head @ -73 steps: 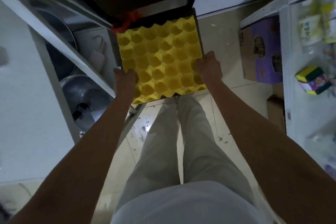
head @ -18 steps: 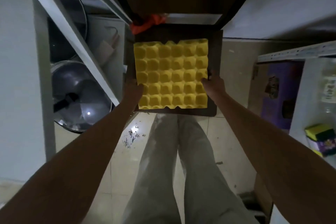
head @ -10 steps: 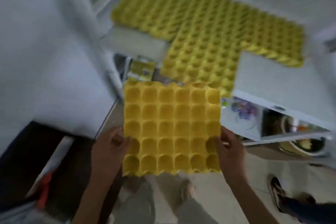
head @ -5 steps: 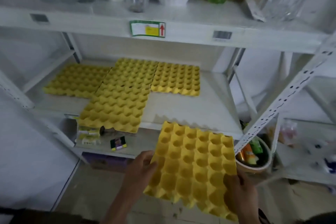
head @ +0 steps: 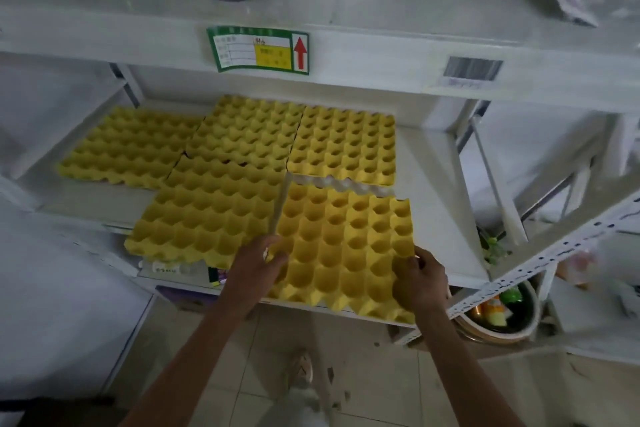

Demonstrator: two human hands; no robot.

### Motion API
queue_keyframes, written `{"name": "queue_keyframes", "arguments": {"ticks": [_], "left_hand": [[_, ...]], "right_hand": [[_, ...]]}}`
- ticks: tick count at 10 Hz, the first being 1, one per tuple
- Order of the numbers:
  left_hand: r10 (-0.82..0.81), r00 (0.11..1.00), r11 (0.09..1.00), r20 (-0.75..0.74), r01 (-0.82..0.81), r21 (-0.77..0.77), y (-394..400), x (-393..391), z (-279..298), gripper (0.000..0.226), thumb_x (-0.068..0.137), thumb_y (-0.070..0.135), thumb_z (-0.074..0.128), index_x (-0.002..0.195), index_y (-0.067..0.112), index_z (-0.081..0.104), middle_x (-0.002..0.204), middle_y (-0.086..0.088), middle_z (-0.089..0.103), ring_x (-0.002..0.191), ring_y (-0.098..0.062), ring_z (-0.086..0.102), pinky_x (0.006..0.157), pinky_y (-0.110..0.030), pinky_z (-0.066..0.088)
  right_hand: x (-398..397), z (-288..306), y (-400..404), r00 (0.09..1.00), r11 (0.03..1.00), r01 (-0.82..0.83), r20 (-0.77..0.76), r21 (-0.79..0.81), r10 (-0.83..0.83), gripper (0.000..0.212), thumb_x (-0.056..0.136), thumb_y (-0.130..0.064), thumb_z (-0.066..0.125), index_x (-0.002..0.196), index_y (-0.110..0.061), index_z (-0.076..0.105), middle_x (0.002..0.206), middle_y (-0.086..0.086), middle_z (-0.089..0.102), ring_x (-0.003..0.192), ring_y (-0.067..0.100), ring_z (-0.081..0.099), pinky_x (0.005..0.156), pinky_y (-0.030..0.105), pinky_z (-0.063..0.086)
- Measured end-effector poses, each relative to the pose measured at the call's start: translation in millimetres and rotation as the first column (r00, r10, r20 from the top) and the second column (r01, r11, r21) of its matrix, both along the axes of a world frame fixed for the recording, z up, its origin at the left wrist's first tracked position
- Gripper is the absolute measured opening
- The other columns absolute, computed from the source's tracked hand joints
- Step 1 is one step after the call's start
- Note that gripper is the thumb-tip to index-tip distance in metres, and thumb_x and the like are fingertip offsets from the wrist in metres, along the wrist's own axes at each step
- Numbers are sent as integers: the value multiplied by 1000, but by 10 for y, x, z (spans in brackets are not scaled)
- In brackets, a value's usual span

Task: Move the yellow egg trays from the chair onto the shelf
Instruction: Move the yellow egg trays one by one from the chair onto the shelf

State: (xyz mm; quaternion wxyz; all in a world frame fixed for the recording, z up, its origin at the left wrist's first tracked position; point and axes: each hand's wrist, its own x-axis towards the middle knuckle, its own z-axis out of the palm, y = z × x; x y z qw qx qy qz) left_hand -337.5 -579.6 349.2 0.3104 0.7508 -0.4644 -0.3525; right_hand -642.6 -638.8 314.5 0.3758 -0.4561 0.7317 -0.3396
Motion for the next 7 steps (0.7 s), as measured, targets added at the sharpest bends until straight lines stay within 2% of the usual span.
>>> {"name": "queue_keyframes", "arguments": {"ticks": [1, 2, 3, 4, 5, 6, 7], "left_hand": [[3, 996, 999, -90, 1, 50, -260, 168, -130, 37, 96, 36, 66, 132, 30, 63, 117, 11, 61, 103, -5, 60, 69, -14, 44], [4, 973, 1000, -232, -7, -10, -452, 390, -180, 41, 93, 45, 62, 132, 32, 61, 109, 11, 66, 94, -5, 64, 63, -13, 49], [-21, 996, 985, 87, 36, -170, -565, 719, -261, 40, 96, 37, 55, 131, 20, 64, 126, 6, 62, 110, -16, 63, 89, -28, 51], [-115, 750, 957, 651, 260, -131, -581, 958, -446, 37, 103, 18, 44, 125, 5, 71, 137, -14, 64, 125, -40, 61, 99, -50, 46], [-164, 761, 980, 628, 200, 13, -623, 949, -615, 45, 104, 25, 41, 140, 7, 61, 153, -23, 50, 144, -48, 43, 114, -64, 35], [-137, 807, 990, 574, 121, 66, -666, 952, -705, 63, 100, 44, 28, 154, 18, 45, 163, -17, 35, 153, -40, 29, 124, -58, 24], [-151, 821, 989, 551, 127, 82, -659, 936, -619, 63, 100, 48, 26, 154, 20, 44, 162, -15, 36, 152, -38, 30, 124, -57, 25]], "right_hand": [[122, -88, -228, 996, 997, 48, 79, 58, -52, 40, 103, -27, 53, 141, -17, 58, 125, 11, 70, 113, 31, 65, 95, 47, 54], [238, -210, -328, 989, 995, 94, 109, 38, -98, 32, 102, -22, 56, 134, -22, 62, 121, 10, 71, 112, 33, 66, 90, 43, 55], [318, -244, -403, 987, 992, 120, 99, 33, -122, 31, 97, -23, 58, 127, -25, 67, 112, 5, 75, 104, 29, 70, 87, 47, 60], [354, -253, -384, 988, 991, 130, 79, 13, -131, 29, 97, -25, 60, 125, -27, 68, 106, 3, 76, 99, 27, 72, 81, 42, 61], [345, -267, -417, 989, 992, 125, 81, -1, -125, 28, 97, -22, 61, 124, -28, 67, 107, 4, 76, 98, 25, 72, 80, 41, 61], [328, -269, -424, 983, 989, 140, 116, 38, -144, 29, 96, -25, 62, 124, -32, 66, 109, -1, 75, 99, 20, 71, 73, 36, 60], [349, -243, -404, 979, 987, 155, 124, 51, -160, 31, 94, -32, 63, 124, -36, 68, 107, -9, 76, 97, 12, 71, 65, 26, 54]]}}
